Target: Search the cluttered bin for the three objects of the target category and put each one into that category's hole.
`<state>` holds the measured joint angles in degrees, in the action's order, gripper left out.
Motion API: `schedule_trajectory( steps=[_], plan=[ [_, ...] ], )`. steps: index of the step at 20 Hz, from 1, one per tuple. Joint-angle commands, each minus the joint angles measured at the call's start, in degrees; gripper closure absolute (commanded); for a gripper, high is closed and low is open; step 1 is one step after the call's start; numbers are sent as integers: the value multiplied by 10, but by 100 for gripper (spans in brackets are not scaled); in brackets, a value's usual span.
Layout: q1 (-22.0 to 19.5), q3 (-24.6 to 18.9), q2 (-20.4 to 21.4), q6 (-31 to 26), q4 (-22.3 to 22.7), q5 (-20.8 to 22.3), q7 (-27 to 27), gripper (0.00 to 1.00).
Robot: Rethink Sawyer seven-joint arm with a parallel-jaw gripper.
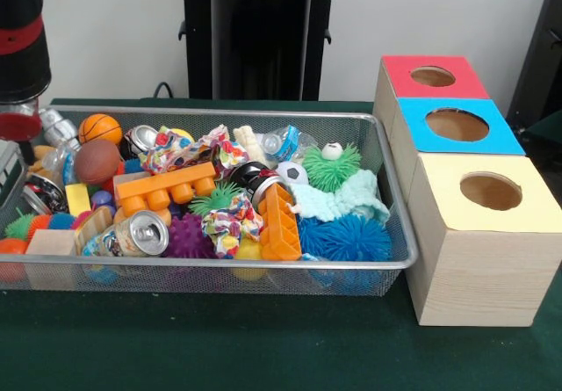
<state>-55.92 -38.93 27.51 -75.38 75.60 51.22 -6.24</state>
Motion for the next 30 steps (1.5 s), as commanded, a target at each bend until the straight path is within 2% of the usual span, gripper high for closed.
schedule_trajectory(
  steps=[1, 4, 13, 18, 25, 30],
  plan=[
    [15, 55, -25, -35, -13, 24, -27, 0],
    [20, 63, -27, -32, -21, 23, -24, 0],
    [19, 86, -48, 0, -35, -20, 71, 0],
    [13, 81, -59, 9, -41, -50, 74, 0],
    [1, 65, -89, 37, -45, -121, 94, 0],
    [10, 83, -94, 52, -63, -113, 91, 0]
  ],
)
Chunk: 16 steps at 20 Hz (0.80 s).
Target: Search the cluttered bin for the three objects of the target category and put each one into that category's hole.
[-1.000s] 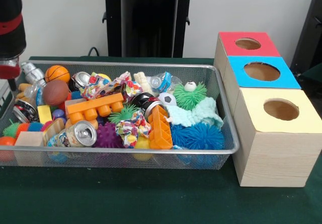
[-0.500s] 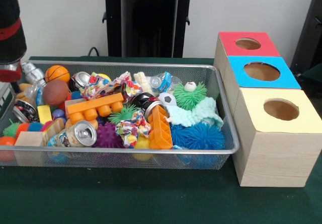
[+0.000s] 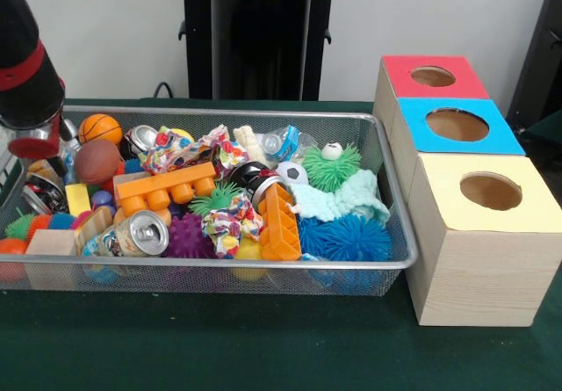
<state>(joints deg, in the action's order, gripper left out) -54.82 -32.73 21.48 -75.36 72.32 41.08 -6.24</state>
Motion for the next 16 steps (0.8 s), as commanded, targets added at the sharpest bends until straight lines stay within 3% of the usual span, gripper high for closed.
schedule_trajectory(
  steps=[1, 7, 16],
  plan=[
    [0, 26, -29, 53, -32, -3, 86, 0],
    [19, 58, -9, 48, -52, 28, 104, 0],
    [40, 101, 13, 30, -72, 40, 108, 0]
  ],
)
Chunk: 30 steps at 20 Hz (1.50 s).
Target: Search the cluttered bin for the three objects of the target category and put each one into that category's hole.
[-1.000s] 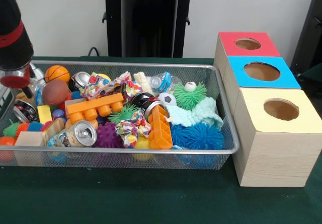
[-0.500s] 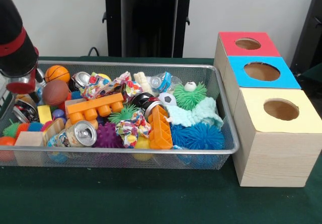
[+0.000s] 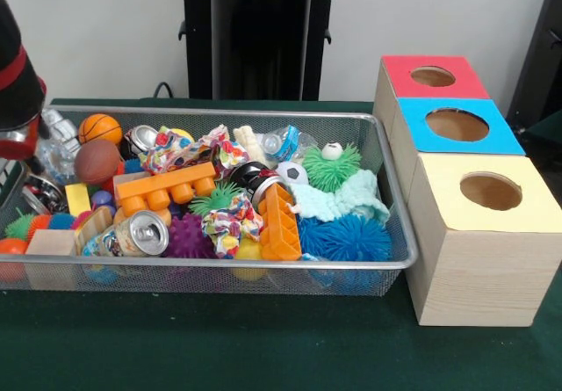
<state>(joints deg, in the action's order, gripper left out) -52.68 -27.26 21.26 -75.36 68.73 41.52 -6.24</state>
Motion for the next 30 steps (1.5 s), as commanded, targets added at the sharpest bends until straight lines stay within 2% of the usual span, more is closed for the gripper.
schedule_trajectory(
  steps=[1, 8, 17, 30],
  plan=[
    [19, 50, 18, 29, -35, 35, 105, 0],
    [24, 62, 35, 33, -17, 21, 95, 0],
    [28, 72, 29, 45, -10, 8, 100, 0],
    [12, 77, 30, 70, 54, -60, 131, 0]
  ],
)
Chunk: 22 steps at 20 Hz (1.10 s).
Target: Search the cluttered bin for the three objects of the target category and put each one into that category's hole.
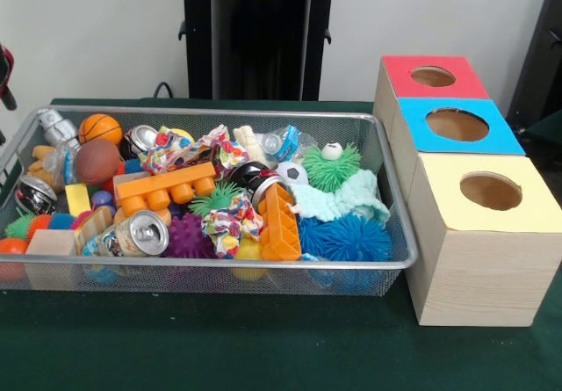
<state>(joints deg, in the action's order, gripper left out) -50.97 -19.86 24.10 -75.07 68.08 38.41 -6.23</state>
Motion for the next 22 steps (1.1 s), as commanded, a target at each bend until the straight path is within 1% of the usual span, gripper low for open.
schedule_trajectory(
  steps=[1, 7, 15, 18, 22],
  plan=[
    [-7, 2, -1, 71, 65, -34, 130, 0],
    [-9, 5, -24, 100, 65, -37, 121, 0],
    [-1, 18, -43, 116, 37, -31, 114, 0],
    [3, 25, -43, 115, 39, -34, 121, 0],
    [0, 31, -40, 120, 54, -37, 120, 0]
  ],
)
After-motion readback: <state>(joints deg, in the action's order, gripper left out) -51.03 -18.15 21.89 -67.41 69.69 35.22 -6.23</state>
